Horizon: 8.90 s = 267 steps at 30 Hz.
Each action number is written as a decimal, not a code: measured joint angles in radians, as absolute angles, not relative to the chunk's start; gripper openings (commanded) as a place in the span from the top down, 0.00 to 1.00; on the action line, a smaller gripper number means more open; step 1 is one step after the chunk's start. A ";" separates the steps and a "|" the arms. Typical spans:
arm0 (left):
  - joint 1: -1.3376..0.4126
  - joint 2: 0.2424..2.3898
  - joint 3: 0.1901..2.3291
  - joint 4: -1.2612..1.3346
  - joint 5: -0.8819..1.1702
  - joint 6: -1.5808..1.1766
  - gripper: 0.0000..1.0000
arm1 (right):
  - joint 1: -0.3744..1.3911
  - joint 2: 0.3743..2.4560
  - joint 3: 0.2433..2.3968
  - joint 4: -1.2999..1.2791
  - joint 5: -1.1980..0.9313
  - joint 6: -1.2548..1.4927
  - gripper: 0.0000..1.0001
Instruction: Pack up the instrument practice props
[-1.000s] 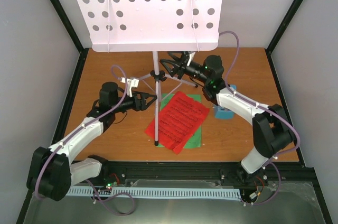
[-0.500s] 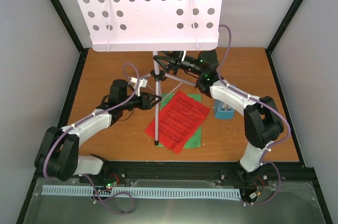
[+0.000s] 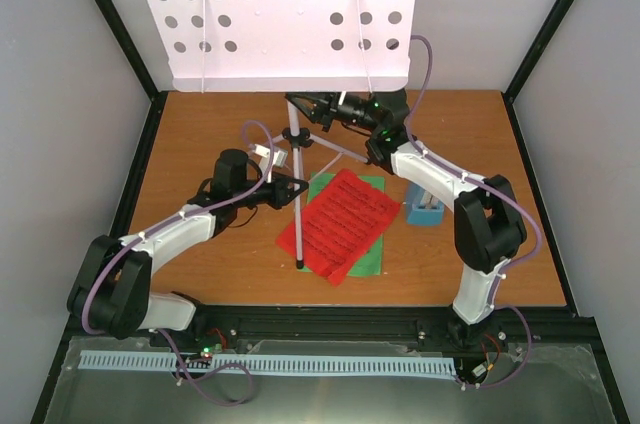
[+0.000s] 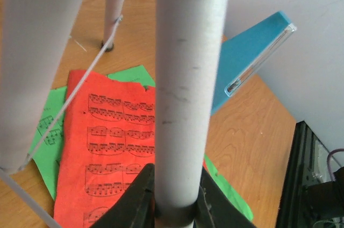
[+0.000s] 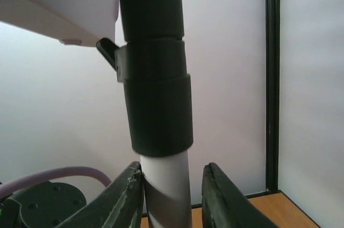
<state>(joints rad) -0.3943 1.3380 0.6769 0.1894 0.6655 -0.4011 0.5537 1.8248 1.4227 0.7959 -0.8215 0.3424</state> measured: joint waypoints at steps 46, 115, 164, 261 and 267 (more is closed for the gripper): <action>-0.414 1.156 0.792 -0.031 0.354 -0.231 1.00 | 0.631 1.925 1.666 0.639 -0.820 0.262 0.97; -0.405 0.645 0.517 -0.052 0.220 -0.347 0.00 | 0.845 1.742 1.293 0.699 -0.575 0.330 0.97; -0.405 0.852 0.466 -0.330 0.354 -0.562 1.00 | 0.823 1.971 1.353 0.379 -0.322 0.740 0.86; 0.458 1.088 0.265 0.435 0.144 -0.422 0.01 | -0.304 0.911 0.246 0.302 0.043 0.244 0.00; 0.458 1.282 0.218 0.707 0.170 -0.373 0.00 | -0.245 1.075 0.114 0.654 0.029 0.175 0.01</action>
<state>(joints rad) 0.4580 1.2823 0.2184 0.7071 0.1699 -0.3733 -0.2455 1.0752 0.1139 0.6544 0.0288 0.1753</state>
